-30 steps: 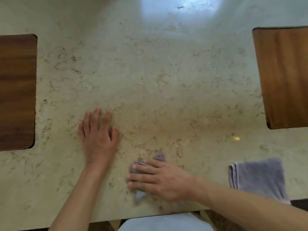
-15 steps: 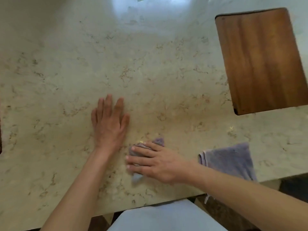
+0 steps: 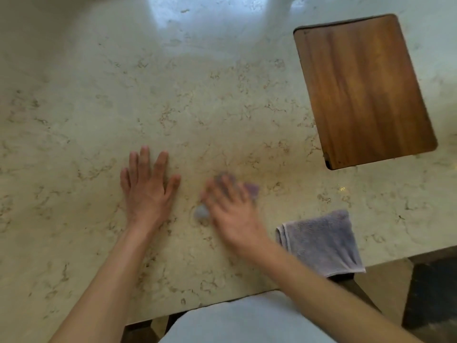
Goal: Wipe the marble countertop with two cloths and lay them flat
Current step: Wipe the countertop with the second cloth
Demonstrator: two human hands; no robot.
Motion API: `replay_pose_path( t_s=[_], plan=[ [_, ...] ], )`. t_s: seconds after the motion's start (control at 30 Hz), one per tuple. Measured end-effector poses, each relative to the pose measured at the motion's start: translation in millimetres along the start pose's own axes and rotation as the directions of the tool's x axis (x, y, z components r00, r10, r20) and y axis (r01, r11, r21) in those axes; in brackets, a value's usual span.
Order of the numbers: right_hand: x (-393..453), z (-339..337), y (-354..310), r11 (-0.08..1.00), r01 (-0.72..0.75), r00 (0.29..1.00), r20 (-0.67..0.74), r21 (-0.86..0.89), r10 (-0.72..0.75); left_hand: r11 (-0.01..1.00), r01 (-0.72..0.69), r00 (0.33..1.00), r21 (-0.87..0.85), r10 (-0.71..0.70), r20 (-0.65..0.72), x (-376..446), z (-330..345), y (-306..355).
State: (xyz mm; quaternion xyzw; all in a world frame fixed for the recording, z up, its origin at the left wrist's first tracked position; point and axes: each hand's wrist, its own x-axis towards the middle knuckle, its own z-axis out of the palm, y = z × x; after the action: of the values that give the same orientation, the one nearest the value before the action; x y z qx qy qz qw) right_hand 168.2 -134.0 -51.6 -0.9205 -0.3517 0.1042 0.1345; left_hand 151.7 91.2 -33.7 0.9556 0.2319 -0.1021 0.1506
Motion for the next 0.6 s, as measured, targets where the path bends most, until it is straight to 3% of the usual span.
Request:
replay_pose_path(
  t_s=[0.07,0.1,0.13,0.2,0.27,0.3,0.37,0.4,0.47,0.53,0.6],
  plan=[
    [-24.9,-10.6,-20.5,0.967,0.252,0.962,0.104,0.023,-0.253,1.0,0.0,1.0,-0.013,0.0,-0.001,-0.4,-2.0,1.1],
    [-20.4,-19.5,-6.8,0.953,0.301,0.949,0.091,0.033,-0.303,1.0,-0.002,1.0,-0.02,0.002,0.004,-1.0,-3.5,1.6],
    [-8.0,-26.4,15.0,0.968,0.25,0.964,0.089,0.009,-0.25,1.0,-0.003,1.0,-0.027,0.004,0.011,-1.3,-5.2,1.5],
    [18.3,-39.7,66.1,0.999,-0.017,0.995,0.099,-0.035,0.02,0.999,-0.006,0.999,-0.049,0.008,0.032,-1.7,-8.0,1.5],
    [34.6,-45.6,90.2,0.968,-0.238,0.971,-0.048,-0.077,0.235,0.998,-0.001,0.999,-0.07,0.004,0.04,-1.1,-10.7,1.2],
    [37.7,-40.6,80.0,0.958,-0.277,0.954,-0.139,-0.076,0.265,0.997,-0.003,0.999,-0.082,0.007,0.044,-0.8,-11.2,0.7],
    [33.5,-17.0,20.7,0.959,-0.282,0.946,-0.17,-0.021,0.275,0.992,-0.004,0.999,-0.129,0.009,0.041,0.1,-13.3,-1.6],
    [24.2,-5.9,-18.9,0.973,-0.228,0.963,-0.14,0.023,0.229,0.988,-0.007,0.999,-0.152,0.013,0.038,0.4,-15.4,-3.7],
    [-7.8,19.5,-89.1,0.992,0.077,0.995,-0.075,0.1,-0.07,0.981,-0.006,0.999,-0.196,0.014,0.038,2.4,-18.2,-4.2],
    [-38.1,35.5,-130.4,0.912,0.367,0.926,0.024,0.185,-0.377,0.977,-0.016,0.999,-0.212,0.026,0.041,2.6,-22.3,-6.6],
    [-48.5,35.5,-127.5,0.847,0.491,0.85,0.103,0.206,-0.517,0.981,-0.035,0.997,-0.193,0.047,0.055,3.0,-24.8,-8.9]
  ],
)
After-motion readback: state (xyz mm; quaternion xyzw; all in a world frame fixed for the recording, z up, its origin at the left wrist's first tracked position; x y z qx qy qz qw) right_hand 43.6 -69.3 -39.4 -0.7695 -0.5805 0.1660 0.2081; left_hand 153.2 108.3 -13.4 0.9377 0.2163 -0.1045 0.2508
